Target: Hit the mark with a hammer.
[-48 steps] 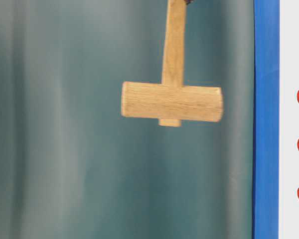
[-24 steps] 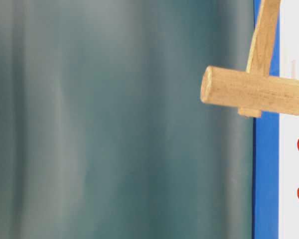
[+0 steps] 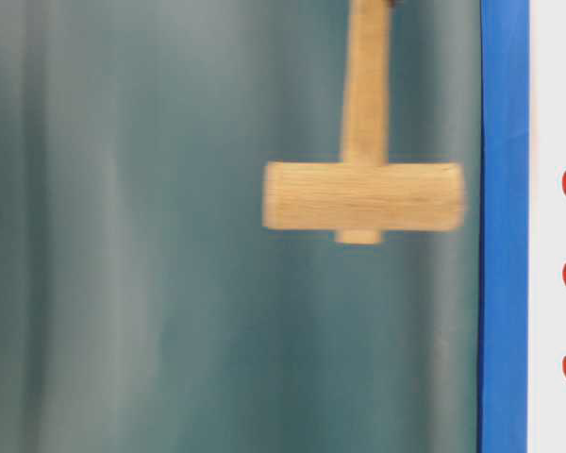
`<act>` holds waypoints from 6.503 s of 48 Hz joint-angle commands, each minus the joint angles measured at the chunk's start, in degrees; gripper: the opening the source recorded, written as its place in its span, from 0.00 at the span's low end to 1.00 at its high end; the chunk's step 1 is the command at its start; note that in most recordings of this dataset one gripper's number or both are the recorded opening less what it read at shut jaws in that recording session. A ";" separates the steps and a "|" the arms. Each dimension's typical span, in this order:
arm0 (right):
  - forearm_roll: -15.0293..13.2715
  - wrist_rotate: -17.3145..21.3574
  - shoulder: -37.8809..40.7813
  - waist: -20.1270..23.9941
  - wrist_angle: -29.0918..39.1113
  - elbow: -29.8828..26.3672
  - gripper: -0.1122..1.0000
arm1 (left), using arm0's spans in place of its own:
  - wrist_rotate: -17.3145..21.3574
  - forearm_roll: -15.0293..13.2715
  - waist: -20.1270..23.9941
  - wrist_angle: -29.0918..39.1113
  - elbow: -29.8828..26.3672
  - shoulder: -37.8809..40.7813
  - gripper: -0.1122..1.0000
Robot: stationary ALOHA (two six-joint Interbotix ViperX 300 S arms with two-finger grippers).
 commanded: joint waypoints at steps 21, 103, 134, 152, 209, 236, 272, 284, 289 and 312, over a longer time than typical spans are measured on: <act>-0.62 -0.26 3.16 1.49 -0.26 -5.19 0.13 | 0.00 0.00 0.09 -0.62 -0.62 0.35 0.83; -3.34 -0.44 27.60 5.01 0.09 -27.42 0.13 | -0.26 -0.18 1.23 -27.86 -3.52 24.79 0.94; -3.34 -0.44 27.60 5.10 0.35 -27.42 0.13 | -0.44 -0.18 3.08 -29.97 -12.57 41.57 0.94; -3.78 -0.44 27.60 5.10 0.79 -27.51 0.13 | -2.37 -0.26 1.93 -27.07 -13.62 41.66 0.52; -4.13 -0.26 27.16 5.19 0.00 -27.25 0.91 | -5.27 -0.35 1.85 -26.10 -13.36 41.48 0.52; -10.72 -0.44 27.16 6.06 -0.44 -27.60 0.89 | -57.04 -0.44 1.58 -18.02 -13.45 40.69 0.52; -13.71 -0.53 32.17 6.06 -0.09 -28.65 0.87 | -71.10 -0.35 -2.11 -20.21 -14.06 37.44 0.52; -14.41 -0.97 32.17 5.98 0.88 -28.56 0.38 | -71.02 -0.35 -2.90 -21.36 -14.41 37.44 0.52; -14.59 -1.32 32.17 5.98 1.58 -28.56 0.18 | -70.93 -0.35 -2.90 -21.27 -14.41 37.44 0.52; -14.59 -1.49 32.17 5.98 1.85 -28.48 0.16 | -70.66 -0.35 0.26 -19.34 -14.50 37.35 0.52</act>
